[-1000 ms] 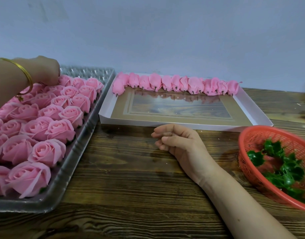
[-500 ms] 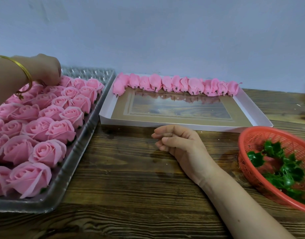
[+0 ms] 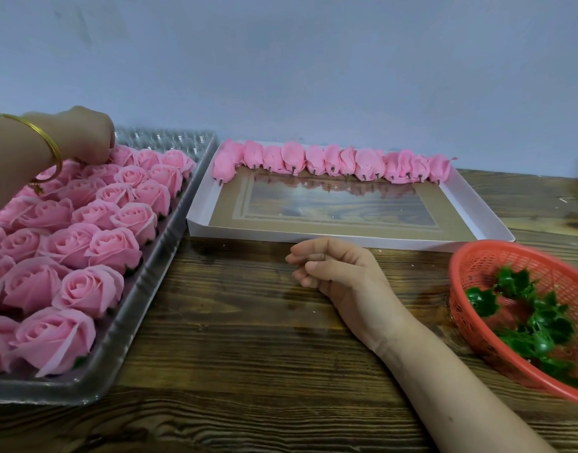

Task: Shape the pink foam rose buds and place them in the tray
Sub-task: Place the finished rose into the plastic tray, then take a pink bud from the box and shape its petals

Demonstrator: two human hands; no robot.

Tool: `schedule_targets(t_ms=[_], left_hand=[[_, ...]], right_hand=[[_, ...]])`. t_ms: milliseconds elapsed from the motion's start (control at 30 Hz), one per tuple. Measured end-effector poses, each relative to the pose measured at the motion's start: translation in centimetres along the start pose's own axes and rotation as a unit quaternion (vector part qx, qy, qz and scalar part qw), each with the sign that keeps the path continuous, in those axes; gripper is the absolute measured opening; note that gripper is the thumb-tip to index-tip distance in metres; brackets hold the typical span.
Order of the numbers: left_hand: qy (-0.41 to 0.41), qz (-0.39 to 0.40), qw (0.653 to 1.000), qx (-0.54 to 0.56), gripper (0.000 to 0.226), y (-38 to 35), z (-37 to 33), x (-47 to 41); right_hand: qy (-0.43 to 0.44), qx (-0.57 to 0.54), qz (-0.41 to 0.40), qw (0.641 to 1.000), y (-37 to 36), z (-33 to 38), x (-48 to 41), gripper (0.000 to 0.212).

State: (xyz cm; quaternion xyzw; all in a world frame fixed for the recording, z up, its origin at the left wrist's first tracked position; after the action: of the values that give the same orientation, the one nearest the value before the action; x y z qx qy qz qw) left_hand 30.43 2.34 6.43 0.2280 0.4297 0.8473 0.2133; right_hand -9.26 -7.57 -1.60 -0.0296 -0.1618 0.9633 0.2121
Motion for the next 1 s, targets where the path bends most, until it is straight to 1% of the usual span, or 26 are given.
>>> schedule_targets(t_ms=[300,667,800,900,1000], left_hand=[[-0.003,0.003,0.999,0.045,0.01,-0.1,-0.1,-0.1],[-0.005,0.04,0.993,0.11,0.012,0.1,0.1,0.6],[-0.007,0.059,0.986,0.153,0.016,0.7,0.4,0.9],[-0.006,0.076,0.977,0.199,0.024,2.1,0.5,1.4],[-0.007,0.07,0.975,0.21,0.028,3.9,0.4,2.1]], right_hand=[[-0.003,0.001,0.001,1.0,0.1,0.0,0.0,0.027],[-0.002,0.002,0.005,1.0,0.0,0.0,0.0,0.025],[0.001,0.001,0.007,1.0,0.0,0.0,-0.1,0.025],[0.001,0.002,0.006,1.0,-0.1,0.0,-0.1,0.025],[0.001,0.001,0.007,1.0,-0.1,0.0,0.0,0.024]])
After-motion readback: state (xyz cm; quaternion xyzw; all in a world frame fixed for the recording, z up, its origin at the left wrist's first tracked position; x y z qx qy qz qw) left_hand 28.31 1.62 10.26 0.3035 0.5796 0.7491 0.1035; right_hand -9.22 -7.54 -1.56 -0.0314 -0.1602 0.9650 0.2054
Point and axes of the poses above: each hand's wrist, its own x-axis away from the middle knuckle, its own y-axis out of the back of the hand, z = x × y, the point moved 5 cm from there along -x, towards the middle knuckle, and after that the axes turned 8 degrees about z, right-handed, at the moved point
